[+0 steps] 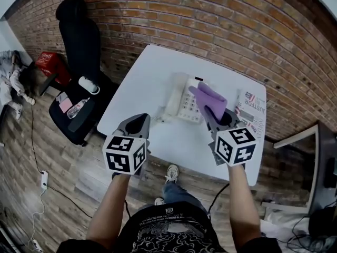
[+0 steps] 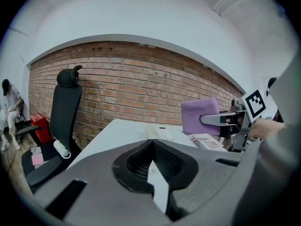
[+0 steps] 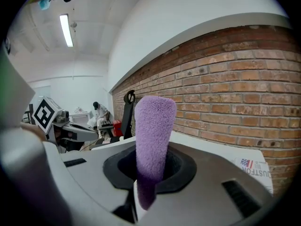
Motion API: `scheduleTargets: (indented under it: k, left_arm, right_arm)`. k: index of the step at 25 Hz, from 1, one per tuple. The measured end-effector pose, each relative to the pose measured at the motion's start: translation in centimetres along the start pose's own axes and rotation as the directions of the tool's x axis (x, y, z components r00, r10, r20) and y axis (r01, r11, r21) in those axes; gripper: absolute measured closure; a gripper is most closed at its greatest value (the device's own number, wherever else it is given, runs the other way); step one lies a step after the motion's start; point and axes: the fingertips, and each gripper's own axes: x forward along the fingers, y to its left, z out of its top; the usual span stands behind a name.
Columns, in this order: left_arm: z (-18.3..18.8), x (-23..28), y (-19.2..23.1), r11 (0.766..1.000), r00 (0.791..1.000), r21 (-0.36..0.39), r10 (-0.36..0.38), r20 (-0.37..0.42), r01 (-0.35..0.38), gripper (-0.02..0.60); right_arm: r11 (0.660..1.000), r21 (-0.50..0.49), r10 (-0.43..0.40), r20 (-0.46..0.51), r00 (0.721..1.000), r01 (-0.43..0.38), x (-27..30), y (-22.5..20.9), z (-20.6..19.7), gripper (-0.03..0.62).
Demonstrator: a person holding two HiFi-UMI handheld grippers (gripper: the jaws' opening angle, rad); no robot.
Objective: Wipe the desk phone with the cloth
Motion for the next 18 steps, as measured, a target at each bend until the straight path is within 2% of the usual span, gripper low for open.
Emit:
scheduleTargets:
  k: [12, 18]
  left_arm:
    - [3.7, 8.5, 0.4, 1.0, 1.0, 0.031, -0.006, -0.022, 0.007, 0.58]
    - [4.1, 11.9, 1.0, 0.999, 0.999, 0.033, -0.002, -0.045, 0.003, 0.58]
  right_arm:
    - [1.0, -0.007, -0.013, -0.037, 0.999, 0.013, 6.3, -7.6, 0.8, 0.551]
    - [0.999, -0.036, -0.011, -0.082, 0.997, 0.008, 9.8, -10.2, 0.3, 0.551]
